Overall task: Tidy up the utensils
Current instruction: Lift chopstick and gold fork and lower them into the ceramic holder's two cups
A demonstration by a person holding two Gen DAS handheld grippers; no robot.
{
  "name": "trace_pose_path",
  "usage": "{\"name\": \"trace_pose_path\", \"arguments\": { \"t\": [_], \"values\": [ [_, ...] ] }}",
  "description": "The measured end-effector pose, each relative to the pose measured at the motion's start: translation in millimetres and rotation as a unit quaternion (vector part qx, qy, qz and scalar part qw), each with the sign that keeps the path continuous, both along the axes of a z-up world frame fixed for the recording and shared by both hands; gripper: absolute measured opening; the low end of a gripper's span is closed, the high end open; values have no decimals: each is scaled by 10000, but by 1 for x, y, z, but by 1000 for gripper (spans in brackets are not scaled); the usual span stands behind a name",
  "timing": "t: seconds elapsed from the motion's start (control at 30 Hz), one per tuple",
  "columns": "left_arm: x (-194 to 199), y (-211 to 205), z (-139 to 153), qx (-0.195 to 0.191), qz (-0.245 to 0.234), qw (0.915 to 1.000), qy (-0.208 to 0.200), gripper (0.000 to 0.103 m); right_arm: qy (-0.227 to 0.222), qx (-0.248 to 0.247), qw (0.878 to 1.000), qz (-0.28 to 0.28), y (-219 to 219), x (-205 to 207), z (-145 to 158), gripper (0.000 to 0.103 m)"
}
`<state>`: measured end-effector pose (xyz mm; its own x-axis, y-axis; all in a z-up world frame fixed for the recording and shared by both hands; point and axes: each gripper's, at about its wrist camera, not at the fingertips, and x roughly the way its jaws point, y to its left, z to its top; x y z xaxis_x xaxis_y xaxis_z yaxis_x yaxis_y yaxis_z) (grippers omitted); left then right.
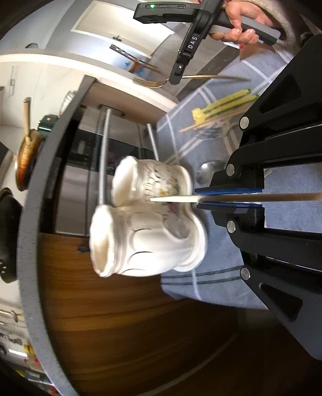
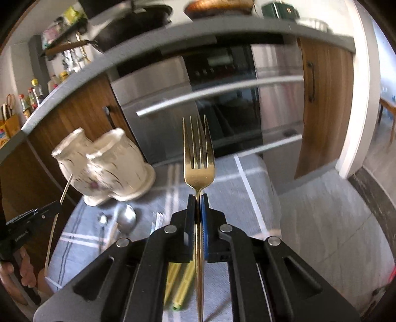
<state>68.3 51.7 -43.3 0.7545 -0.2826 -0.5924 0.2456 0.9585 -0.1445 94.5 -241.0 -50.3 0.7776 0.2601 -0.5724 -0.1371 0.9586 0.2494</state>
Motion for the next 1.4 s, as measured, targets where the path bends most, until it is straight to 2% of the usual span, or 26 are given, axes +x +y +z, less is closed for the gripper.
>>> {"name": "trace_pose_path", "arguments": {
  "t": [0.27,0.47,0.63,0.83,1.0,1.17,1.4],
  "values": [
    [-8,4,25,-97,-5,9995,-310,6,-563,-270,9979,170,23,-7,30,5],
    [-7,9,25,-164,1,9994,-291,6,-670,-346,9968,268,33,-11,40,5],
    [-4,16,42,-301,-42,9983,-494,6,-807,-358,9950,462,44,-8,58,5],
    [25,27,86,-474,27,9933,-1058,6,-1139,-293,9904,725,69,14,94,5],
    [65,36,118,-666,306,9854,-1534,6,-1502,-216,9851,808,91,32,128,5],
    [97,35,126,-580,581,9769,-1973,6,-1725,-86,9817,804,110,56,145,5],
    [135,27,112,-377,712,9730,-2163,6,-1563,50,9847,768,125,89,126,5]
  ]
}}
